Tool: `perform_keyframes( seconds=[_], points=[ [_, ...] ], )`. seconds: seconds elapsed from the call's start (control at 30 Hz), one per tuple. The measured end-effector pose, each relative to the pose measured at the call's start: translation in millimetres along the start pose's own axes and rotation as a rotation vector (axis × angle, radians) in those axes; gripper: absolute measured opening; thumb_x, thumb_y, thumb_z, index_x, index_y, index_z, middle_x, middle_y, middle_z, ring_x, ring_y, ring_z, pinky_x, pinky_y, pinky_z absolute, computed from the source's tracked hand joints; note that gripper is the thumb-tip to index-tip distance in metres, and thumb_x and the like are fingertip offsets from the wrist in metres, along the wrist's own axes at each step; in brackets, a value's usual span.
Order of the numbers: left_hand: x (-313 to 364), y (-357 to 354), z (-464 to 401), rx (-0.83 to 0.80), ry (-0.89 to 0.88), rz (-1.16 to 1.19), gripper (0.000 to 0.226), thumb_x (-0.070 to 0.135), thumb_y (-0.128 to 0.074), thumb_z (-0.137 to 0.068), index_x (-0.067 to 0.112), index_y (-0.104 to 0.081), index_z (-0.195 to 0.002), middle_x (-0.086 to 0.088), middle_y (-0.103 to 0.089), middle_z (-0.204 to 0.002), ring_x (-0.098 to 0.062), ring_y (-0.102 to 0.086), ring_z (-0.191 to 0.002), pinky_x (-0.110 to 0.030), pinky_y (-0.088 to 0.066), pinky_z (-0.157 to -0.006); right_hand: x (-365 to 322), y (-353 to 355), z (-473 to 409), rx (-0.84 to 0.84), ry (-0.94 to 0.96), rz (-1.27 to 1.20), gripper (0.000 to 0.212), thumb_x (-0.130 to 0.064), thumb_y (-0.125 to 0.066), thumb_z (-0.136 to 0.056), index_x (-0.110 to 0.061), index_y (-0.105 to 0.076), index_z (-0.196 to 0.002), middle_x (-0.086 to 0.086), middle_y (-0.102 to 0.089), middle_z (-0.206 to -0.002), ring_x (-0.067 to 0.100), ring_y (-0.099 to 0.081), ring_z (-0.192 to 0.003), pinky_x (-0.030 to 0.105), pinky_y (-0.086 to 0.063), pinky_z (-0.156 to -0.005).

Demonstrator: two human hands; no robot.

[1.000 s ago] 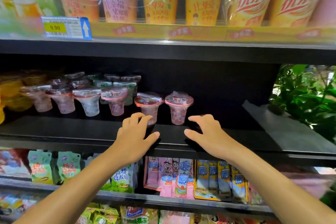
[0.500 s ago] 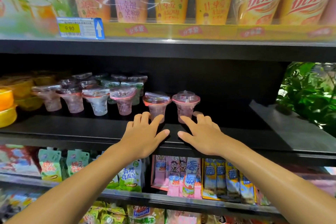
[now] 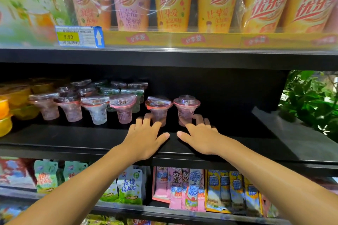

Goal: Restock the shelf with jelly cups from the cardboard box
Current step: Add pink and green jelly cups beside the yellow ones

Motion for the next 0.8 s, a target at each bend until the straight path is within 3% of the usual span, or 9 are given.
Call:
perform_keyframes(
  seconds=[0.1,0.23,0.37,0.47,0.8],
  points=[
    [-1,-1,-7,0.014,0.012,-0.035,0.075,0.071,-0.014,-0.092,0.026,-0.037,-0.148,-0.009,-0.024,-0.154,-0.038,-0.037,-0.128,-0.045,-0.039,-0.103,4,2,-10,-0.013,0.036,-0.026,0.061,-0.057,-0.031,-0.102,-0.042,-0.010,-0.158,0.005,-0.001,-0.163,0.036,-0.011,-0.147,0.053,-0.019,-0.118],
    [-1,-2,-17,0.020,0.008,0.030,0.064,0.062,-0.026,-0.100,0.033,-0.016,-0.156,-0.007,-0.022,-0.153,-0.038,-0.033,-0.133,-0.048,-0.037,-0.106,11,2,-27,-0.025,0.049,-0.012,0.064,-0.058,-0.033,-0.101,-0.045,-0.003,-0.156,0.002,-0.002,-0.161,0.033,-0.011,-0.146,0.051,-0.018,-0.119],
    [0,-1,-27,-0.034,0.034,0.074,0.065,0.060,-0.025,-0.101,0.034,-0.008,-0.157,-0.005,-0.015,-0.155,-0.035,-0.021,-0.140,-0.050,-0.028,-0.111,13,4,-42,-0.014,0.063,-0.005,0.065,-0.058,-0.037,-0.100,-0.044,-0.006,-0.156,0.003,-0.007,-0.160,0.032,-0.015,-0.144,0.051,-0.021,-0.117],
    [0,-3,-40,-0.059,0.072,0.113,0.064,0.059,-0.028,-0.101,0.034,-0.009,-0.156,-0.004,-0.013,-0.155,-0.031,-0.017,-0.141,-0.048,-0.022,-0.115,17,8,-54,-0.014,0.093,-0.021,0.063,-0.057,-0.039,-0.100,-0.044,-0.010,-0.155,0.003,-0.012,-0.157,0.031,-0.018,-0.142,0.050,-0.023,-0.116],
    [-8,-9,-78,-0.062,0.173,0.091,0.061,0.060,-0.032,-0.099,0.034,-0.018,-0.152,-0.007,-0.022,-0.150,-0.034,-0.024,-0.139,-0.048,-0.030,-0.111,30,10,-94,-0.030,0.204,-0.020,0.066,-0.060,-0.034,-0.100,-0.041,-0.008,-0.157,0.004,-0.009,-0.159,0.030,-0.016,-0.143,0.050,-0.026,-0.115]
  ],
)
Point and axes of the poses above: each hand's wrist, its own z-axis away from the middle knuckle, its own y-axis out of the back of the hand, x = y × z, the point moved 2 cm from there along -z, towards the middle knuckle
